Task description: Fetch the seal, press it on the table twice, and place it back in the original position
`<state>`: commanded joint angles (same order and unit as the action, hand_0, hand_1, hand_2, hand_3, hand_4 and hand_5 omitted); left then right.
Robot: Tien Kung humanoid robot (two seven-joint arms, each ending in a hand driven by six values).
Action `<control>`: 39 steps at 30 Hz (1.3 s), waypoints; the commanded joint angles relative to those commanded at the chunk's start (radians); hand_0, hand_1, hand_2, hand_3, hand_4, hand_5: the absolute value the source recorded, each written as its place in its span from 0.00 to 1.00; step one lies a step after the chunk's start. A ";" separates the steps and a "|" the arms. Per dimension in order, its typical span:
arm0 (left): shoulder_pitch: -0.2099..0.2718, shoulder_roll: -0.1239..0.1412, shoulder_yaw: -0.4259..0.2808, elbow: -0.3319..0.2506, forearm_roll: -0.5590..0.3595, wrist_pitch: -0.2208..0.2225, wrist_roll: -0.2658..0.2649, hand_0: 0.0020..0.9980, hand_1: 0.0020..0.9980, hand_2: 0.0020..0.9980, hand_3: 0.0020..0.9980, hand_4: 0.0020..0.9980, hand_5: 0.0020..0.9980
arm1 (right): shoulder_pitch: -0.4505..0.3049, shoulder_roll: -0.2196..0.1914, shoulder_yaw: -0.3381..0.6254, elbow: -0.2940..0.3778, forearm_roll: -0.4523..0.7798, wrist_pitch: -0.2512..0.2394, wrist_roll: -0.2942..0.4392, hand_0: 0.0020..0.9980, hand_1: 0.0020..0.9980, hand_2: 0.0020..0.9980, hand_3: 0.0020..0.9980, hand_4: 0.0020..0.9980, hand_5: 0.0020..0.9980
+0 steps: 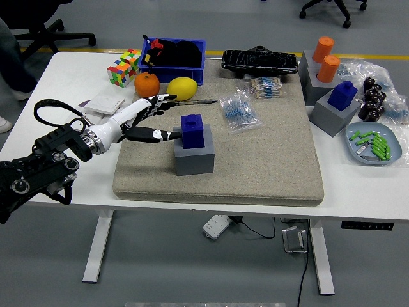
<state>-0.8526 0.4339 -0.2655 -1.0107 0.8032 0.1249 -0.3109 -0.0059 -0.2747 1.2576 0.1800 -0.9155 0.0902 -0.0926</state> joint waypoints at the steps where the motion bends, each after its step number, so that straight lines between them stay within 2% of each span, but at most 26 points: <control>1: 0.003 -0.008 -0.003 0.001 0.008 0.015 -0.004 0.92 0.96 0.95 0.96 1.00 0.28 | 0.000 0.000 0.002 0.000 -0.003 0.000 -0.001 0.73 0.69 0.66 0.62 0.72 0.52; 3: 0.012 -0.029 -0.009 0.008 0.031 0.047 -0.012 0.92 0.96 0.95 0.96 1.00 0.28 | -0.001 0.002 0.005 0.000 -0.009 0.001 -0.003 0.73 0.69 0.66 0.62 0.72 0.52; 4: 0.016 -0.038 -0.011 0.011 0.038 0.058 -0.015 0.91 0.92 0.92 0.92 0.99 0.00 | 0.000 0.002 0.006 0.000 -0.010 0.001 -0.003 0.73 0.69 0.66 0.62 0.72 0.52; 11: 0.027 -0.101 -0.008 0.048 0.047 0.088 -0.023 0.90 0.91 0.90 0.90 0.96 0.00 | 0.004 0.002 -0.011 0.000 0.001 0.002 0.001 0.73 0.69 0.66 0.62 0.72 0.52; 20: 0.036 -0.148 -0.020 0.082 0.045 0.126 -0.024 0.89 0.89 0.88 0.86 0.94 0.00 | 0.006 -0.002 -0.023 0.000 0.004 0.001 0.000 0.73 0.69 0.66 0.62 0.72 0.52; 22: 0.037 -0.154 -0.021 0.094 0.027 0.128 -0.025 0.87 0.86 0.85 0.85 0.91 0.00 | 0.007 -0.002 -0.029 0.000 0.008 0.002 0.001 0.73 0.69 0.66 0.62 0.72 0.52; 27: 0.040 -0.164 -0.020 0.111 0.002 0.132 -0.030 0.87 0.86 0.85 0.85 0.91 0.00 | 0.010 -0.004 -0.035 0.000 0.011 0.001 0.001 0.73 0.69 0.66 0.62 0.72 0.52; 28: 0.041 -0.165 -0.018 0.113 -0.005 0.131 -0.030 0.84 0.81 0.81 0.84 0.89 0.00 | 0.011 -0.005 -0.037 0.000 0.011 0.001 0.001 0.73 0.69 0.66 0.62 0.72 0.52; 33: 0.044 -0.169 -0.016 0.117 -0.020 0.131 -0.031 0.84 0.81 0.81 0.84 0.89 0.00 | 0.012 -0.008 -0.043 0.000 0.013 0.001 0.001 0.73 0.69 0.66 0.62 0.72 0.52; 34: 0.044 -0.170 -0.015 0.118 -0.023 0.133 -0.034 0.76 0.77 0.74 0.81 0.87 0.00 | 0.013 -0.008 -0.045 0.000 0.013 0.001 0.001 0.73 0.69 0.66 0.62 0.72 0.52; 39: 0.045 -0.173 -0.013 0.123 -0.039 0.127 -0.039 0.76 0.77 0.74 0.81 0.87 0.00 | 0.013 -0.009 -0.050 0.000 0.015 0.001 0.001 0.73 0.69 0.66 0.62 0.72 0.52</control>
<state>-0.8081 0.2607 -0.2784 -0.8875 0.7639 0.2523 -0.3496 0.0067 -0.2834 1.2074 0.1800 -0.9005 0.0910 -0.0914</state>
